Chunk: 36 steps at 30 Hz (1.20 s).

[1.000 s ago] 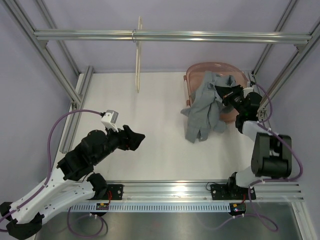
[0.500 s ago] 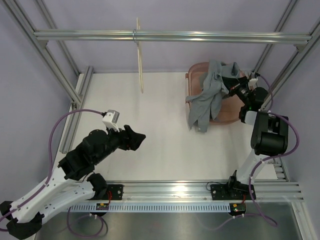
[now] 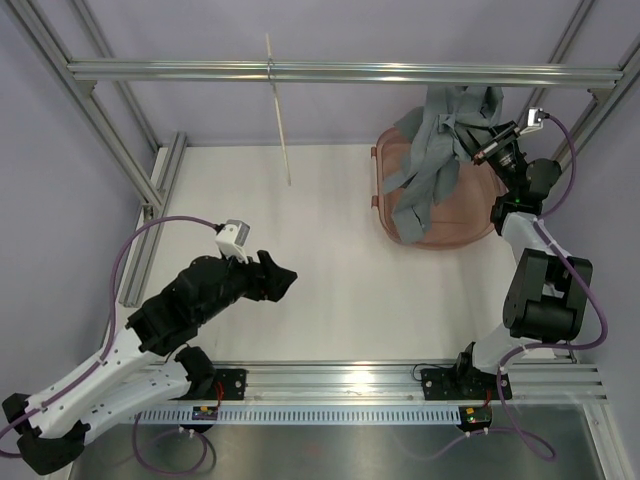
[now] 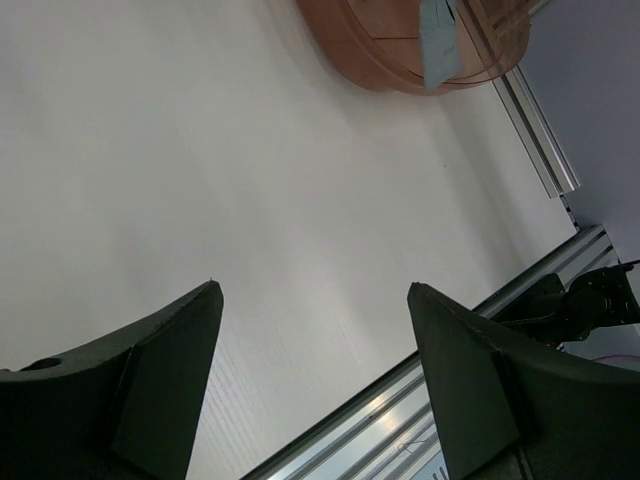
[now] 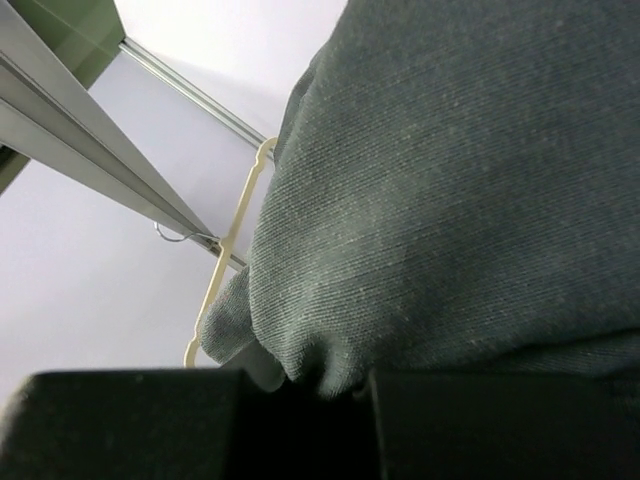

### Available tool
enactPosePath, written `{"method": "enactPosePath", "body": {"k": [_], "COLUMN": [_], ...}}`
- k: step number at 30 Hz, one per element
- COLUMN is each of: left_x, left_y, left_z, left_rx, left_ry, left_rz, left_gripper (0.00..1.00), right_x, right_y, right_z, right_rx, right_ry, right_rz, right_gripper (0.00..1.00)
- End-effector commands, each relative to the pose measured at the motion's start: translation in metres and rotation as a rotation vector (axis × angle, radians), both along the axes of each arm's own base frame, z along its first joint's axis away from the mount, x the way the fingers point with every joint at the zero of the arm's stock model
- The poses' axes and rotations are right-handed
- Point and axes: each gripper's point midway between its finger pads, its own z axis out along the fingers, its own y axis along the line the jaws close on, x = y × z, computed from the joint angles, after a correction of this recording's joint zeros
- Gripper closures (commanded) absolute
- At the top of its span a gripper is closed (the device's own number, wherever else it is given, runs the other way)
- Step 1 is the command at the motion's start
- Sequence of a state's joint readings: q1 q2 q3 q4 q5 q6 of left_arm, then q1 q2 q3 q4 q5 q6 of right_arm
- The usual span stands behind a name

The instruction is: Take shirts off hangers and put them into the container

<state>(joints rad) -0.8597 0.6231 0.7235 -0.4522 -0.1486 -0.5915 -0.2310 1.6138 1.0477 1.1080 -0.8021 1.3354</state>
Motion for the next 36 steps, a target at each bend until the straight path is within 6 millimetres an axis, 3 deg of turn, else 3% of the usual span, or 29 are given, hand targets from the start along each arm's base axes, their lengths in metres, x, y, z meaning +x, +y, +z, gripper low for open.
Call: {"method": "enactPosePath", "body": {"k": [1,8,11,12,13,14,15,17,19,20,22,23,27,31,32,33,35,36], "left_x": [-0.001,-0.002,-0.002,-0.003,-0.002,-0.002,-0.002,-0.001,-0.002,-0.002,-0.003,-0.003,-0.004,-0.006,-0.006,-0.007,-0.007,-0.006], "left_y": [-0.005,0.0,0.0,-0.001,-0.001,-0.002,-0.005,-0.009,-0.014,-0.015,-0.015,-0.015,-0.008,-0.005,-0.004,-0.003,-0.002,-0.001], "left_z": [0.016,0.021,0.021,0.021,0.02,0.02,0.022,0.02,0.019,0.018,0.02,0.02,0.02,0.019,0.017,0.017,0.015,0.014], "left_rx": [-0.043,-0.033,-0.029,-0.031,-0.029,-0.032,-0.039,-0.042,-0.05,-0.051,-0.06,-0.06,-0.054,-0.054,-0.049,-0.05,-0.046,-0.047], "left_ry": [-0.049,-0.062,-0.063,-0.066,-0.063,-0.065,-0.068,-0.061,-0.051,-0.05,-0.05,-0.05,-0.054,-0.054,-0.051,-0.05,-0.044,-0.045], "left_rz": [-0.028,-0.022,-0.026,-0.03,-0.03,-0.032,-0.04,-0.048,-0.067,-0.068,-0.073,-0.071,-0.052,-0.047,-0.044,-0.043,-0.039,-0.029], "left_gripper": [0.21,0.21,0.2,0.2,0.2,0.2,0.2,0.2,0.2,0.2,0.2,0.2,0.2,0.2,0.2,0.2,0.2,0.2], "right_x": [-0.009,0.015,0.03,0.04,0.042,0.05,0.049,0.053,0.049,0.051,0.053,0.052,0.047,0.038,0.037,0.032,0.02,0.01], "right_y": [-0.001,-0.007,-0.012,-0.017,-0.007,-0.016,-0.015,-0.011,-0.012,-0.012,-0.01,-0.006,-0.003,0.001,0.0,-0.002,-0.004,-0.005], "right_z": [0.034,0.015,-0.012,-0.035,-0.041,-0.051,-0.068,-0.078,-0.096,-0.105,-0.122,-0.124,-0.133,-0.14,-0.129,-0.134,-0.122,-0.132], "right_rx": [0.045,-0.039,-0.169,-0.191,-0.251,-0.364,-0.424,-0.525,-0.568,-0.571,-0.569,-0.564,-0.519,-0.469,-0.46,-0.46,-0.431,-0.433], "right_ry": [-0.102,-0.052,0.059,0.205,0.227,0.241,0.362,0.377,0.467,0.485,0.532,0.529,0.529,0.561,0.521,0.529,0.511,0.528], "right_rz": [0.004,-0.047,-0.138,-0.186,-0.2,-0.311,-0.335,-0.386,-0.394,-0.389,-0.367,-0.339,-0.337,-0.326,-0.347,-0.357,-0.386,-0.394], "right_gripper": [1.0,1.0,1.0,1.0,1.0,1.0,1.0,1.0,0.88,0.63,0.38,0.31,0.17,0.17,0.17,0.17,0.17,0.17]}}
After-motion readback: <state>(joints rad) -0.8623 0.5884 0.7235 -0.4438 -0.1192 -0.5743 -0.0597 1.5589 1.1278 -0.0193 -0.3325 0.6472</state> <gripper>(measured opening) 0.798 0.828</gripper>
